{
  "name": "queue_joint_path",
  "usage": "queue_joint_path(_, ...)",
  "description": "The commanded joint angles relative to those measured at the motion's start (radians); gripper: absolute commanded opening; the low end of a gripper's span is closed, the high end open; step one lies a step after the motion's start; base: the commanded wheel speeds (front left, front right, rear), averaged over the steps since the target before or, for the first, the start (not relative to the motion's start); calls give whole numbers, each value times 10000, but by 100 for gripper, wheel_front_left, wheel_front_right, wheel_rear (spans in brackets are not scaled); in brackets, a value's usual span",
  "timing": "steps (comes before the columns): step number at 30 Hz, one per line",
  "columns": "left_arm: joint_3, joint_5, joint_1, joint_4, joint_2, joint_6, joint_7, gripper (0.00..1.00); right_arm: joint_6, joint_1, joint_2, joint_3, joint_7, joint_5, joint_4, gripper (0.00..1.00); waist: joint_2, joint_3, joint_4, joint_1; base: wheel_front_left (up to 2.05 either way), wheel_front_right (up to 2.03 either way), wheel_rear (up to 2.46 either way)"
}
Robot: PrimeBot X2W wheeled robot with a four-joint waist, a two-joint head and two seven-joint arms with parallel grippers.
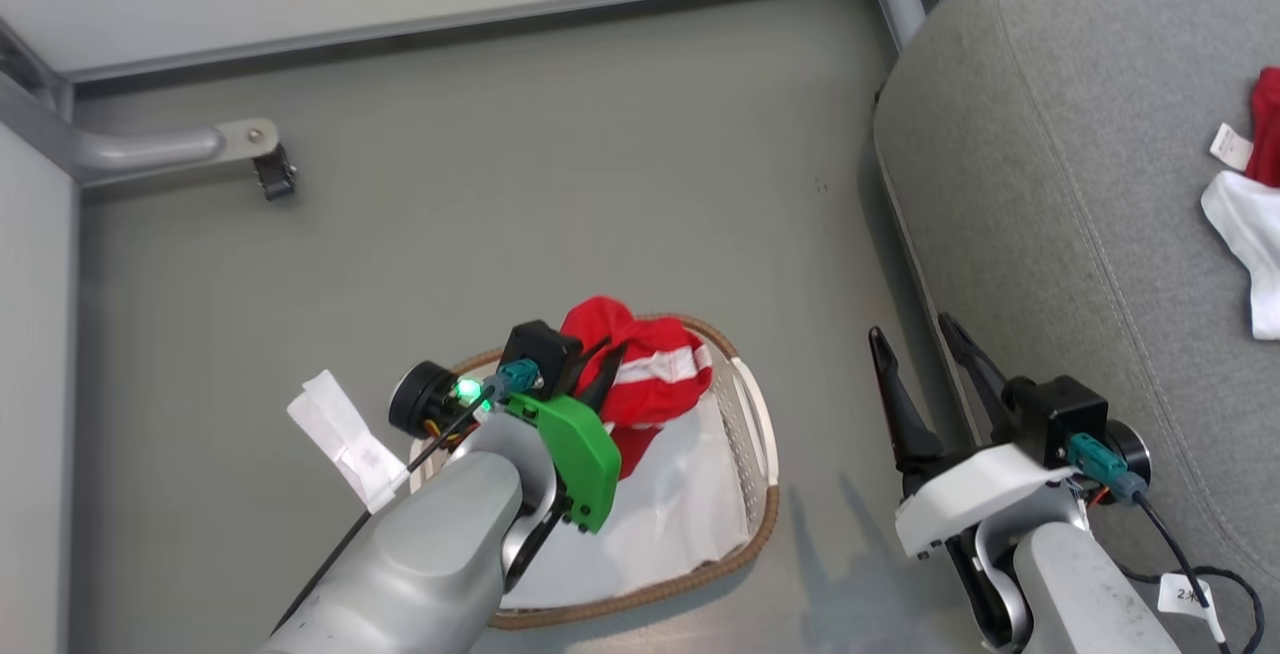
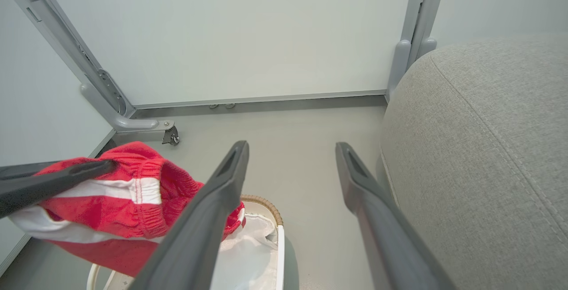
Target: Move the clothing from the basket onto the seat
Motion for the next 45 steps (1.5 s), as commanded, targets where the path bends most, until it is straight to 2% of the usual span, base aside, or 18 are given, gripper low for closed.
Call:
queue_joint_path(1,250,146,193,-318,162,115,-56,0,-14,228,-47,-2,-18,-62,19,100,-1,-664,510,1,0,0,0)
queue_joint_path(7,1545,772,505,-2084,472,466,-50,0,-14,578,-47,16,-18,-85,-9,100,-1,-1008,581,1,0,0,0)
queue_joint_path(14,2813,1484,936,-3823,666,642,-50,0,-14,878,-46,66,-18,-123,-5,100,-1,-1317,558,1,0,0,0)
queue_joint_path(20,3670,1985,1269,-5048,644,657,-52,0,-14,1055,-46,100,-18,-118,-52,100,-1,-1468,546,1,0,0,0)
queue_joint_path(28,4642,2459,1732,-6509,373,446,-51,0,-14,1125,-47,130,-18,-135,-2,100,-1,-1526,575,1,0,0,0)
queue_joint_path(37,5000,2832,2009,-6957,183,264,-52,0,-14,1036,-43,349,-18,-88,4,100,-1,-1571,601,1,0,0,0)
queue_joint_path(45,5100,2860,2121,-6930,47,121,-52,0,-14,516,-44,1381,-18,55,-480,100,-1,-1534,640,1,0,0,0)
